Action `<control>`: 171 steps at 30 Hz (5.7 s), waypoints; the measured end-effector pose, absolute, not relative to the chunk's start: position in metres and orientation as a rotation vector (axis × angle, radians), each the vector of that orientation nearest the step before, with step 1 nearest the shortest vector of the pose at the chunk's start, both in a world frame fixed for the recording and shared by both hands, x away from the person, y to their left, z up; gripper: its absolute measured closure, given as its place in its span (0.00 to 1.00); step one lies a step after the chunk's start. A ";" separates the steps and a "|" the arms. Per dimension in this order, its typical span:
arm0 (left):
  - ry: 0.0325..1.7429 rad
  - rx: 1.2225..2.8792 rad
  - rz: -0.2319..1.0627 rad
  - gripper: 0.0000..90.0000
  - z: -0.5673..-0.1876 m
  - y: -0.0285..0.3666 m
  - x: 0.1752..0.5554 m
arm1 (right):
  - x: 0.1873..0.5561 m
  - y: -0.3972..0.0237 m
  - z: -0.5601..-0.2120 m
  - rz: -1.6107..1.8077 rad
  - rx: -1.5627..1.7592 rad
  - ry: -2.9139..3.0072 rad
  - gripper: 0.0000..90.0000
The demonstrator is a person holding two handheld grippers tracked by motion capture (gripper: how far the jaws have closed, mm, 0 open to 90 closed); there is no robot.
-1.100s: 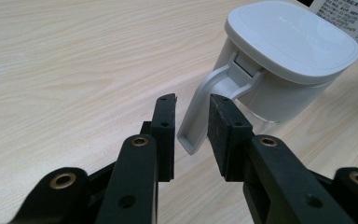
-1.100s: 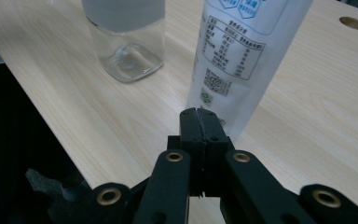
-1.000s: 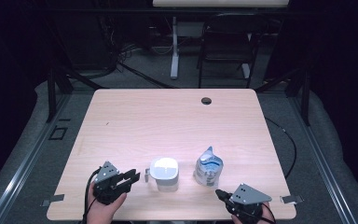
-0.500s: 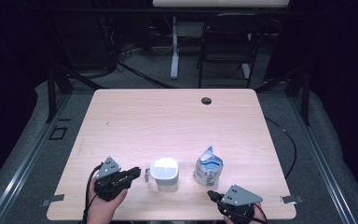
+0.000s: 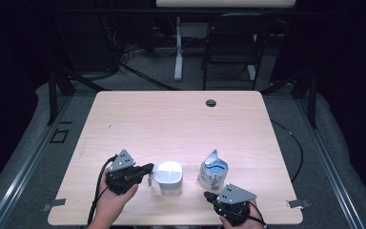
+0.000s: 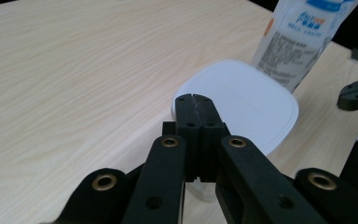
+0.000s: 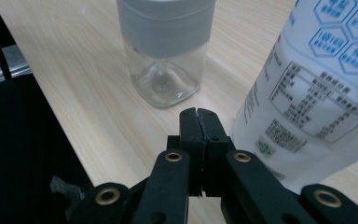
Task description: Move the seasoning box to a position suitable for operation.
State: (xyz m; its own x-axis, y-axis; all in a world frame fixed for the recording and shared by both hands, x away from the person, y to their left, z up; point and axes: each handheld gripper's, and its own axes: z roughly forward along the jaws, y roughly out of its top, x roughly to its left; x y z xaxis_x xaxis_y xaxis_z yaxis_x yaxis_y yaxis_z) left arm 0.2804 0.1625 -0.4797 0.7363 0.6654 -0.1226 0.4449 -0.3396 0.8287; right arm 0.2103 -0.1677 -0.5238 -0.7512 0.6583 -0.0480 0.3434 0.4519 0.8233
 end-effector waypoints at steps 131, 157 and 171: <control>0.886 1.963 0.263 0.74 -0.472 0.186 0.278 | 0.257 -0.097 -0.488 1.173 0.802 2.396 1.00; 0.902 1.946 0.286 0.73 -0.470 0.197 0.275 | 0.260 -0.084 -0.473 1.145 0.766 2.405 1.00; 0.908 1.936 0.288 0.73 -0.469 0.201 0.275 | 0.263 -0.077 -0.466 1.137 0.763 2.398 1.00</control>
